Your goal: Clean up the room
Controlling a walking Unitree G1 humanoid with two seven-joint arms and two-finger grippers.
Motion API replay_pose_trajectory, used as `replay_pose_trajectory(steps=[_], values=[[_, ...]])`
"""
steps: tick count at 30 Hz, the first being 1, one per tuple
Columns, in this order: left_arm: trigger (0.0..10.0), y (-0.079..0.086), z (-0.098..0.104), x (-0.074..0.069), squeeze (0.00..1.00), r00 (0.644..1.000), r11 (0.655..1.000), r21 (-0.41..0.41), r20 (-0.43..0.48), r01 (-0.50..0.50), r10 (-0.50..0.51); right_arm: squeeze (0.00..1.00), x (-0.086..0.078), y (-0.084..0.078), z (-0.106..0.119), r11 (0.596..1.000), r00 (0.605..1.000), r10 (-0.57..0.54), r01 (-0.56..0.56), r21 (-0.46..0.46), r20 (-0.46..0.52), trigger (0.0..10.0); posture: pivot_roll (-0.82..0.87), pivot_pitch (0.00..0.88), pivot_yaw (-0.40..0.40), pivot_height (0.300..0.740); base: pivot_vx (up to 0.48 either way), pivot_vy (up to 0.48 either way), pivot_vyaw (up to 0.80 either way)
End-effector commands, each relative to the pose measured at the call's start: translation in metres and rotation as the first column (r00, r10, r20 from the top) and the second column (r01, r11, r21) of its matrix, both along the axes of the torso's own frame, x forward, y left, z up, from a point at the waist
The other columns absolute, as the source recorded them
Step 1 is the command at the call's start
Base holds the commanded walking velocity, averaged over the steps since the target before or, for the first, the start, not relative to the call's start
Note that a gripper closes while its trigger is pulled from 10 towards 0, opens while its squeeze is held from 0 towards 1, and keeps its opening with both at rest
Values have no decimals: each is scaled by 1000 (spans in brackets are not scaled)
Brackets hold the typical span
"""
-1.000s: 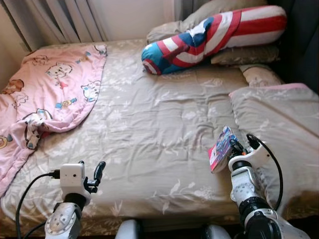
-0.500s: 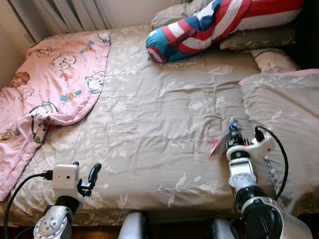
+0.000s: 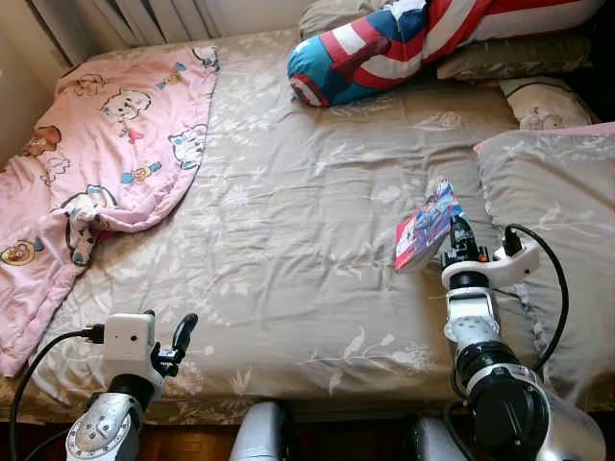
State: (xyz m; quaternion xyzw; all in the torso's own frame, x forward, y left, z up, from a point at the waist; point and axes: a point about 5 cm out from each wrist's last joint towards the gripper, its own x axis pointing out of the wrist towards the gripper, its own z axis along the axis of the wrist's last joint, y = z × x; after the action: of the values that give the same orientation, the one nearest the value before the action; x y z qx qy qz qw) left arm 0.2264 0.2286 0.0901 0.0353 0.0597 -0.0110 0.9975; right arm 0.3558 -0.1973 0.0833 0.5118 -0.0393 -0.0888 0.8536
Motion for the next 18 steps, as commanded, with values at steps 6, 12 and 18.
replay_pose_trajectory(steps=[6,12,18], values=[[10000,2,-3,-11,0,999,1000,6,-35,2,-1,0,-54,1,-77,999,924,-24,32,15,-381,10000,187,244,127,648,0,0,0],[10000,6,-6,-21,0,998,1000,17,-60,-4,5,0,-66,-4,-90,996,891,-71,86,14,-449,10000,190,260,133,648,0,0,0],[10000,6,-5,-24,0,998,1000,22,-70,1,0,0,-63,-7,-86,995,888,-87,101,6,-452,10000,194,270,142,648,0,0,0]])
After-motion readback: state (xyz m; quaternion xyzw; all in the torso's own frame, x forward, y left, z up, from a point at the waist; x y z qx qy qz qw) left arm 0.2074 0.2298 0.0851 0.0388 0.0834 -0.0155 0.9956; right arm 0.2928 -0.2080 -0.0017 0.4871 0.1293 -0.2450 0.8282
